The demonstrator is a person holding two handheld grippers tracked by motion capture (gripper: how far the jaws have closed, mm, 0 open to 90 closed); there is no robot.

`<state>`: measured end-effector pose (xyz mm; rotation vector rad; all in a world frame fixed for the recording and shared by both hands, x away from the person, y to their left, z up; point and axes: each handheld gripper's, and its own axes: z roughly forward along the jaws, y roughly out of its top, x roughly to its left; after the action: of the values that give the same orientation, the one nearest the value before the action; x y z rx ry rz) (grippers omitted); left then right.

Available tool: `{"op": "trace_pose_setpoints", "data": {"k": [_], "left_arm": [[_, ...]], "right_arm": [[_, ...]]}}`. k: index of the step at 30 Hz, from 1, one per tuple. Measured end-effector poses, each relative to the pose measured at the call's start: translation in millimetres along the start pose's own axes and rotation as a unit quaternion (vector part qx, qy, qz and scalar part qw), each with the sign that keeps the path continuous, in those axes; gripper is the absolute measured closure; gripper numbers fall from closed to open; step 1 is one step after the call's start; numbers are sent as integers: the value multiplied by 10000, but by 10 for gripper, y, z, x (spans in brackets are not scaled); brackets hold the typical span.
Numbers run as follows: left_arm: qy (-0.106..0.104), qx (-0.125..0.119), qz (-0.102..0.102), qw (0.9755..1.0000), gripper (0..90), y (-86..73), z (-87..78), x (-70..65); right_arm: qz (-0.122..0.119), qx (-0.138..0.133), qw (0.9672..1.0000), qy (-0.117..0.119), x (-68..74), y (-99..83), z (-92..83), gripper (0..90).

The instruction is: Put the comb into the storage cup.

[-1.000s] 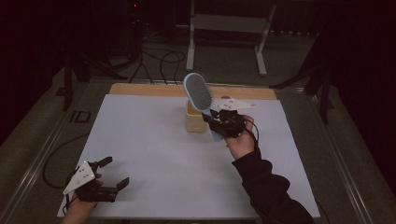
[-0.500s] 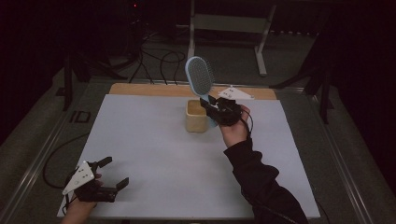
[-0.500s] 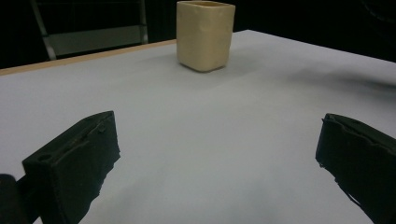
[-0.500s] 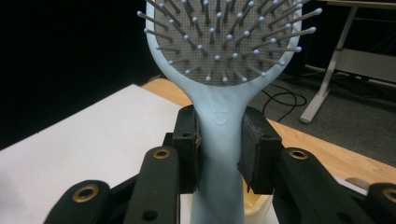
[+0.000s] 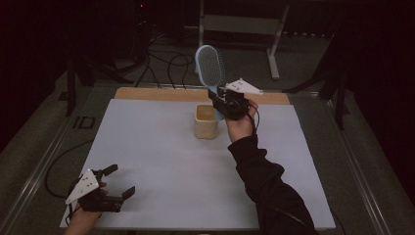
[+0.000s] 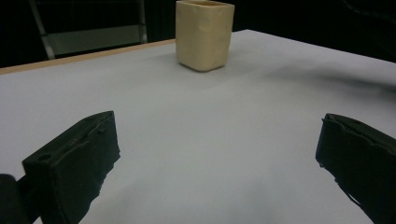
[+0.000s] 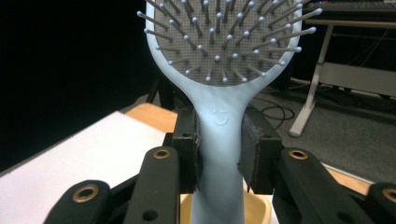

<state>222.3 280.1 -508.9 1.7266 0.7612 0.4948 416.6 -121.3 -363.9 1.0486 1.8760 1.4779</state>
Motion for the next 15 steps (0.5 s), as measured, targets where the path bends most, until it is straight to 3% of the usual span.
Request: {"op": "trace_pose_setpoints", "data": {"k": [9,12,15], "left_arm": [[-12,3,5,10000,0,-1,-6,2],[-18,0,3,10000,0,-2,-7,2],[-25,-4,1,10000,0,-1,-9,2]], "right_arm": [[-11,-349,9994,35,-59,133,255,704],[-59,-477,9988,-55,-61,153,331,704],[34,-586,9983,-5,-77,172,404,704]]}}
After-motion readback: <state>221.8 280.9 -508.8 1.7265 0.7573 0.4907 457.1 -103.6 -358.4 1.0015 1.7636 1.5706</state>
